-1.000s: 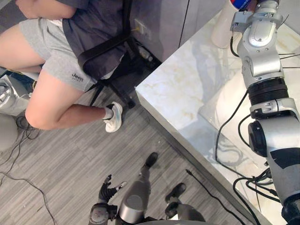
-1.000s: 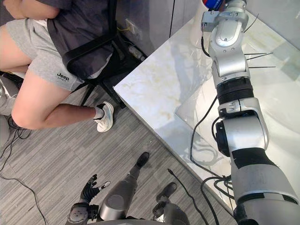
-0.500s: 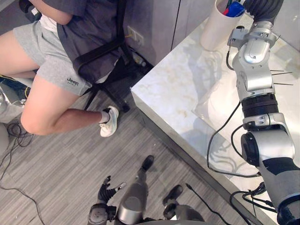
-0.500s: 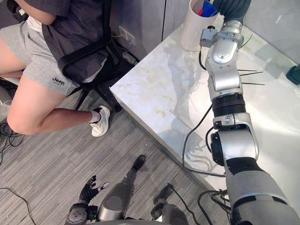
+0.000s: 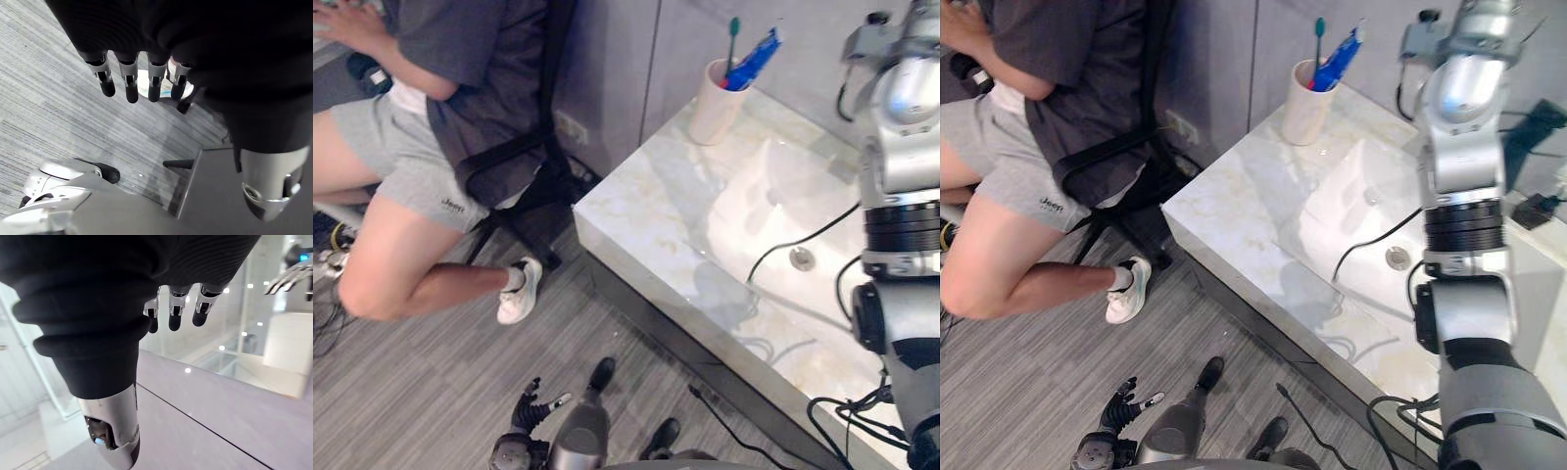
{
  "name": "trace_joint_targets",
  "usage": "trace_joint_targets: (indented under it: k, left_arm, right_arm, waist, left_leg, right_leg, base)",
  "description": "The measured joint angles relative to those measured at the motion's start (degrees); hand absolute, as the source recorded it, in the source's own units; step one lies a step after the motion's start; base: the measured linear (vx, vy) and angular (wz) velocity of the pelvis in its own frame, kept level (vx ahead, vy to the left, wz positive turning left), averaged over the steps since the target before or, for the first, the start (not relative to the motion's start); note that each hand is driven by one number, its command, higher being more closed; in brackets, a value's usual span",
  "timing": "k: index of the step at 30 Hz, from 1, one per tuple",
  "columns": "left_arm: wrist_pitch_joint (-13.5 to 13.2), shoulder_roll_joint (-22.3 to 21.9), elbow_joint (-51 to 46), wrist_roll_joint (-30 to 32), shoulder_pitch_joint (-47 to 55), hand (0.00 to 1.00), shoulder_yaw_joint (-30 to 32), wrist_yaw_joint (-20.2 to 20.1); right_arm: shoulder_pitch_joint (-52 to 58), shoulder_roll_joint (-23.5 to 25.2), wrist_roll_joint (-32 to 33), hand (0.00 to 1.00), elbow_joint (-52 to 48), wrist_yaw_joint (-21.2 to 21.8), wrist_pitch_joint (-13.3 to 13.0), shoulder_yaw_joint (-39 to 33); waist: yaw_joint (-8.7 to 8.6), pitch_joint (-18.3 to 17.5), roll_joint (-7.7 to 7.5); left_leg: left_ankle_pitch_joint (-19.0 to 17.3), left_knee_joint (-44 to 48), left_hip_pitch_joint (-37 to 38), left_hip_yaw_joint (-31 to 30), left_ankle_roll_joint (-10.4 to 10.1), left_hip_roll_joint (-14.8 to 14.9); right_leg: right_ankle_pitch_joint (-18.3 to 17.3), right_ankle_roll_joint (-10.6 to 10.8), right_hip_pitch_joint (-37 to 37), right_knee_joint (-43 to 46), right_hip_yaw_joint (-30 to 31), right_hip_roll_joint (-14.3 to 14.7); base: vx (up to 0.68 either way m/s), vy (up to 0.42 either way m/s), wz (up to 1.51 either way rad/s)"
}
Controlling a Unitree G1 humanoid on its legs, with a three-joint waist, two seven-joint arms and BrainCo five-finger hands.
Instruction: Organize washtable
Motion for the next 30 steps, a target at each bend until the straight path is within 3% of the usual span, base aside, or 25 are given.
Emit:
trace_joint_targets:
  k: [2, 5, 8, 10, 14, 17, 19, 20, 23, 26, 30]
  left_arm:
    - [0.09, 0.06, 1.09, 0.01, 0.30, 0.00, 0.53, 0.09]
    - [0.57, -0.53, 2.01, 0.12, 0.54, 0.00, 1.47, 0.29]
    - [0.71, -1.82, 2.54, 0.21, 0.65, 0.00, 3.50, 0.45]
    - [0.82, -2.57, 3.71, 0.29, 0.96, 0.00, 5.11, 0.49]
    - [1.33, -4.19, 5.42, 1.39, 1.16, 0.00, 7.27, 0.48]
    - [1.81, -6.12, 5.93, 2.44, 1.05, 0.00, 9.01, 0.41]
    - [1.96, -6.98, 5.91, 2.74, 0.94, 0.00, 9.54, 0.39]
    - [2.08, -8.10, 5.92, 2.98, 0.77, 0.00, 9.49, 0.39]
    - [2.15, -9.79, 5.78, 2.95, 0.29, 0.00, 9.42, 0.41]
    - [2.40, -10.28, 5.77, 2.77, 0.28, 0.00, 9.28, 0.48]
    - [3.29, -10.20, 5.91, 2.23, -0.70, 0.00, 7.16, 0.45]
  right_arm:
    - [6.24, -2.66, -0.53, 0.00, -4.42, 0.82, -0.73, -3.43]
    - [17.65, -2.89, -1.92, 0.00, -8.53, -0.20, -2.58, -17.69]
    - [30.00, -1.31, -3.97, 0.00, -8.62, -4.28, -2.70, -37.31]
    - [37.71, 2.27, -3.78, 0.00, -8.62, -6.54, -2.76, -48.83]
    - [50.87, 13.27, -2.10, 0.00, -8.29, -9.58, -2.75, -60.91]
    - [61.65, 25.63, -0.81, 0.00, -8.19, -11.81, -2.16, -62.86]
    - [67.11, 32.72, -0.39, 0.00, -7.92, -12.91, 0.07, -61.84]
    - [70.39, 37.34, -0.27, 0.00, -7.66, -12.88, 1.71, -60.19]
    - [76.35, 44.90, 1.88, 0.00, -3.18, -12.33, 4.03, -52.87]
    - [78.09, 48.03, 4.14, 0.00, 4.13, -9.65, 5.41, -45.44]
    - [78.13, 48.99, 6.55, 0.00, 21.70, -0.21, 7.98, -36.96]
  waist:
    - [-1.57, -2.20, -0.42]
    - [-3.70, -4.19, -0.02]
    - [-6.30, -5.68, 0.89]
    - [-8.49, -7.20, 1.57]
    - [-11.39, -8.76, 2.52]
    - [-11.84, -9.74, 3.52]
    - [-11.84, -9.92, 3.95]
    - [-12.00, -10.04, 4.29]
    - [-11.77, -9.94, 4.40]
    - [-11.64, -9.64, 4.88]
    - [-11.37, -9.30, 5.46]
  left_leg:
    - [-0.38, 0.00, 0.67, 1.51, 0.03, 0.30]
    - [-0.94, -0.03, 2.35, 4.23, 0.19, 0.86]
    - [-1.34, -0.06, 3.66, 6.50, 0.08, 1.33]
    - [-1.65, -0.07, 4.28, 7.52, -0.02, 1.46]
    - [-2.85, -0.07, 6.29, 10.50, -0.03, 2.17]
    - [-4.04, -0.11, 8.07, 13.16, -0.33, 2.87]
    - [-4.56, -0.10, 9.18, 14.54, -0.48, 3.18]
    - [-4.89, -0.08, 9.67, 15.68, -0.53, 3.41]
    - [-5.76, -0.06, 10.75, 16.68, -0.52, 3.95]
    - [-6.48, -0.06, 12.15, 18.07, -0.46, 4.06]
    - [-7.18, -0.27, 12.27, 18.91, 0.11, 3.65]
  right_leg:
    - [0.10, -0.16, 0.02, -0.11, 1.42, 0.03]
    - [0.05, -0.13, 0.28, -0.03, 3.78, -0.02]
    - [0.16, -0.25, 0.41, 0.00, 4.40, -0.32]
    - [0.38, 0.11, 0.45, 0.11, 5.41, -0.39]
    - [0.56, 0.28, 0.53, 0.46, 7.30, -0.42]
    - [0.40, -0.08, 0.82, 0.82, 7.22, -0.57]
    - [0.38, -0.11, 1.27, 1.15, 7.26, -0.58]
    - [0.14, -0.34, 1.31, 1.67, 7.39, -0.59]
    - [-0.77, -0.24, 1.17, 3.51, 7.58, -0.92]
    - [-1.46, -0.22, 1.33, 5.08, 7.65, -1.40]
    - [-1.88, 0.16, 1.36, 5.85, 7.87, -1.99]
  base:
    - [-0.01, 0.003, -0.46]
    - [-0.01, 0.002, -0.49]
    - [-0.02, 0.003, -0.39]
    - [0.02, 0.000, -0.30]
    - [0.03, -0.004, -0.48]
    - [0.03, -0.009, -0.50]
    - [0.02, -0.023, -0.34]
    - [0.02, -0.021, -0.23]
    - [0.02, -0.012, -0.15]
    - [0.02, 0.010, -0.20]
    - [0.01, 0.017, -0.06]
